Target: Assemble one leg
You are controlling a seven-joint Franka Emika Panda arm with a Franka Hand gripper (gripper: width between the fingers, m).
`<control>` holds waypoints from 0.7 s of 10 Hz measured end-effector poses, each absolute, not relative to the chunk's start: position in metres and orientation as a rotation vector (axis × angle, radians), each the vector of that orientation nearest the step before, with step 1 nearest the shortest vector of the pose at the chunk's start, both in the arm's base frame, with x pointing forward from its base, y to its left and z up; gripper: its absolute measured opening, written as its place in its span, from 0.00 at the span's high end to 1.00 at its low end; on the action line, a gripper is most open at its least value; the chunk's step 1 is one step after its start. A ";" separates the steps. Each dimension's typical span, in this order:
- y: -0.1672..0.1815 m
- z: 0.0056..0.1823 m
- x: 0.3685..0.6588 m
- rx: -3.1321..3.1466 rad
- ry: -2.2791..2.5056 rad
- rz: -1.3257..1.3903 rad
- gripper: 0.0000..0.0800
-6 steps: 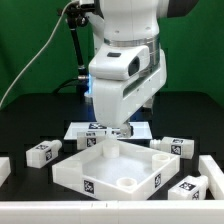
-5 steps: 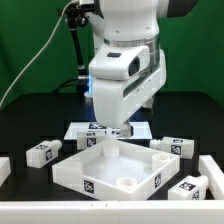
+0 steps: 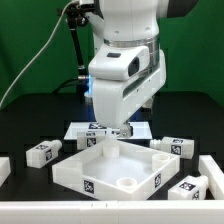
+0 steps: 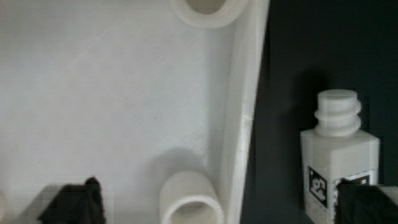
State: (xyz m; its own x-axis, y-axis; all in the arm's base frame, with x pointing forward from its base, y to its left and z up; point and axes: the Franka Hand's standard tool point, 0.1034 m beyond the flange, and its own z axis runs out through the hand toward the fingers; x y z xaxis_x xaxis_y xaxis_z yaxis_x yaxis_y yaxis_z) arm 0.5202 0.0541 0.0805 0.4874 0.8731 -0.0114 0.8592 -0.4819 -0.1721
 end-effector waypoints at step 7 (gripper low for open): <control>0.043 0.031 0.505 -2.611 -1.525 0.063 0.19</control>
Offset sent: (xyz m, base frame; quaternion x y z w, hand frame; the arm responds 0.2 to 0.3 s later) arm -0.0115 0.0070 -0.0292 -0.0295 0.0459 -0.0118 0.9984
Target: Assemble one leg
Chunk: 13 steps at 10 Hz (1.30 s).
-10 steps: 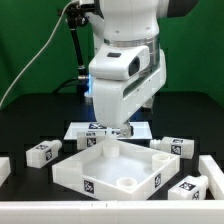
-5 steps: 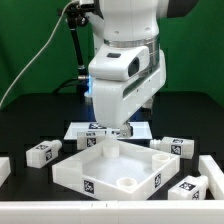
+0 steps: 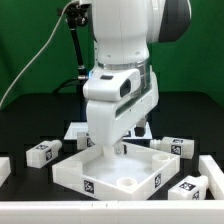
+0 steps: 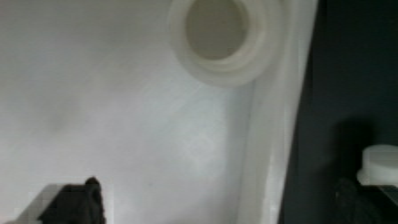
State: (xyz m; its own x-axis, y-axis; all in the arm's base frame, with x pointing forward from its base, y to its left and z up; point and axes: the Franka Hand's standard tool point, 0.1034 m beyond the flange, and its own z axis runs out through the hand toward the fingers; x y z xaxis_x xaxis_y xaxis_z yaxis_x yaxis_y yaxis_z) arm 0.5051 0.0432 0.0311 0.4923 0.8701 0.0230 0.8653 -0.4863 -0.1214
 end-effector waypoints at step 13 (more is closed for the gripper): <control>0.041 0.009 0.503 -2.630 -1.522 0.025 0.93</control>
Offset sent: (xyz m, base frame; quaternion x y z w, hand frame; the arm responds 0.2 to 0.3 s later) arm -0.0017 0.0028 -0.0150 -0.0080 0.0255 -0.0101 0.9996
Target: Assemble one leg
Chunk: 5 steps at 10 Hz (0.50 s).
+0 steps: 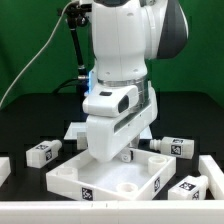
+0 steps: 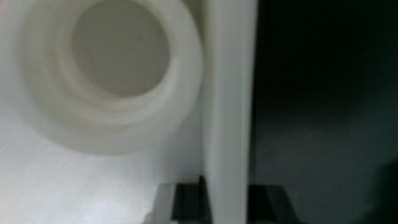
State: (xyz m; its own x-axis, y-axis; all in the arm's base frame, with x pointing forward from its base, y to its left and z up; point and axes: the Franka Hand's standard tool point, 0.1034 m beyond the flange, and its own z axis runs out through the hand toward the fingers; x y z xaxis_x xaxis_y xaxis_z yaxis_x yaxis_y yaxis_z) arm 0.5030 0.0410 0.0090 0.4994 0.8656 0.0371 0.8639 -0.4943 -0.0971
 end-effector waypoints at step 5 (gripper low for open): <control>0.008 0.014 0.509 -2.390 -1.920 0.046 0.93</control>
Offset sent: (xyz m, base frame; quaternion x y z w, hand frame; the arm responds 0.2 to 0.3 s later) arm 0.0161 -0.0276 0.0108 0.0164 -0.0709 -0.2414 0.9677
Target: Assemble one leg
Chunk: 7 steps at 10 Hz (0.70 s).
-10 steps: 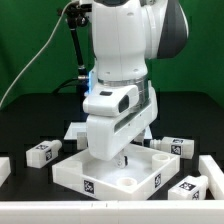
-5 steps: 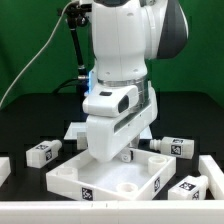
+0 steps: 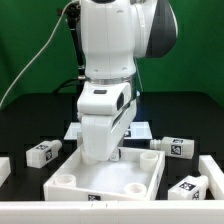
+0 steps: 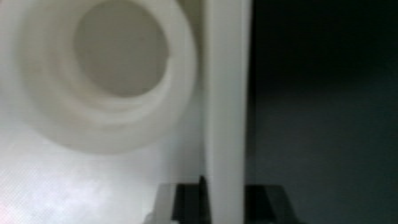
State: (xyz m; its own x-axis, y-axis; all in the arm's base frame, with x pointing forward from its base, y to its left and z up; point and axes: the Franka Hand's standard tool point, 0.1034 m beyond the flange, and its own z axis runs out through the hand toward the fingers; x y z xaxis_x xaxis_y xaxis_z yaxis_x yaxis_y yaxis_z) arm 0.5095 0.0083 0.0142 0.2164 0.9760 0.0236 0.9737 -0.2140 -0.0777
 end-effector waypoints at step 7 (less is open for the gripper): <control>0.013 0.009 0.520 -2.274 -2.070 0.032 0.93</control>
Offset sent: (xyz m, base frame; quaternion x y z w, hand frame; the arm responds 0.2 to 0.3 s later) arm 0.0051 0.0138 -0.0061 -0.0111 0.0248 -0.0543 0.9982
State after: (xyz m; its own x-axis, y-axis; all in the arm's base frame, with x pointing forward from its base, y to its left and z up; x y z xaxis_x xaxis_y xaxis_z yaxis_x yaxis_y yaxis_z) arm 0.5202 0.0132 0.0085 0.0945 0.9951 0.0295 0.9937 -0.0925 -0.0635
